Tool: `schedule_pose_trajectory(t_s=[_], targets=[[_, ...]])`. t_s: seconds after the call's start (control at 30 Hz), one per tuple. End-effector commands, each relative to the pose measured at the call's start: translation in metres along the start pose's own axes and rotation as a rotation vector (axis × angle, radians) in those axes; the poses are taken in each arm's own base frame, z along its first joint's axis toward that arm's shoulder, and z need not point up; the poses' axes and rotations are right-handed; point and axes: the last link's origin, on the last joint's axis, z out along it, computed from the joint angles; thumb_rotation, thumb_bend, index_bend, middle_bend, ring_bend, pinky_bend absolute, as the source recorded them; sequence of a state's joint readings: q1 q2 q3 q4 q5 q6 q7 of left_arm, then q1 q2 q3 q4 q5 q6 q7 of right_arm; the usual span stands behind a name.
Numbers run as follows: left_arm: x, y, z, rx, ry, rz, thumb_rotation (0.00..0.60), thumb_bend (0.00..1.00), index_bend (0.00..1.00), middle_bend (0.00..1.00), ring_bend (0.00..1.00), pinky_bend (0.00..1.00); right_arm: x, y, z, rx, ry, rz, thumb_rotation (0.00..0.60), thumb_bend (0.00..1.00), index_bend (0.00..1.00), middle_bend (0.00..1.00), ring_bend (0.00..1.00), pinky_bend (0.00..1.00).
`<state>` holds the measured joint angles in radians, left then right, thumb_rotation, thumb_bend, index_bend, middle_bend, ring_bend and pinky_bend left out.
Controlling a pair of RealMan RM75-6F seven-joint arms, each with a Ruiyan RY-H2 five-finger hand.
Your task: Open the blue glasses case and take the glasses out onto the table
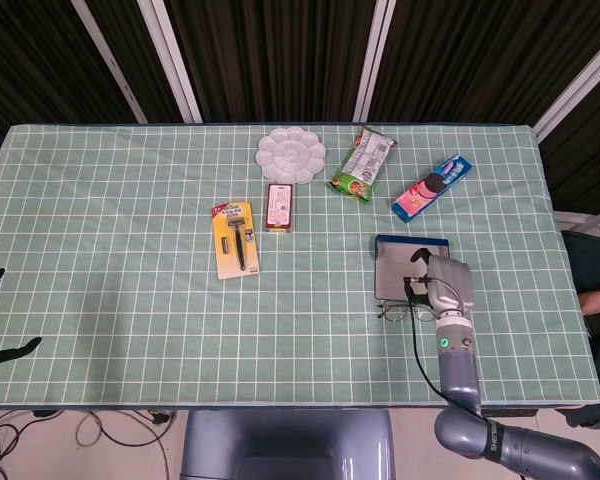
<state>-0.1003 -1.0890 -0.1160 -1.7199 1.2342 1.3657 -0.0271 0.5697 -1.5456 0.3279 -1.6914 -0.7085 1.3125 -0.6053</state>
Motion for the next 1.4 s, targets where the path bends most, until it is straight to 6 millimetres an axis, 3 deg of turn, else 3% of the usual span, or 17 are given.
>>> schedule_pose_trajectory(t_s=[0.03,0.33,0.93,1.4], targets=[[0.001,0.0,0.0,-0.005,0.004,-0.004,0.6,0.04,0.0,0.0,0.0,0.0,-0.008,0.011,-0.009,-0.023,-0.038,-0.032,0.6,0.35,0.41,1.0,1.0,1.0],[0.001,0.002,-0.001,-0.028,0.012,-0.005,0.6,0.04,0.0,0.0,0.0,0.0,-0.022,0.023,-0.021,-0.045,-0.078,-0.058,0.6,0.36,0.43,1.0,1.0,1.0],[0.0,0.004,-0.002,-0.045,0.023,-0.01,0.6,0.04,0.0,0.0,0.0,0.0,-0.028,0.026,-0.027,-0.067,-0.089,-0.044,0.6,0.36,0.46,1.0,1.0,1.0],[0.002,0.004,-0.004,-0.042,0.037,-0.016,0.6,0.04,0.0,0.0,0.0,0.0,-0.033,0.015,-0.026,-0.048,-0.093,-0.026,0.6,0.37,0.48,1.0,1.0,1.0]])
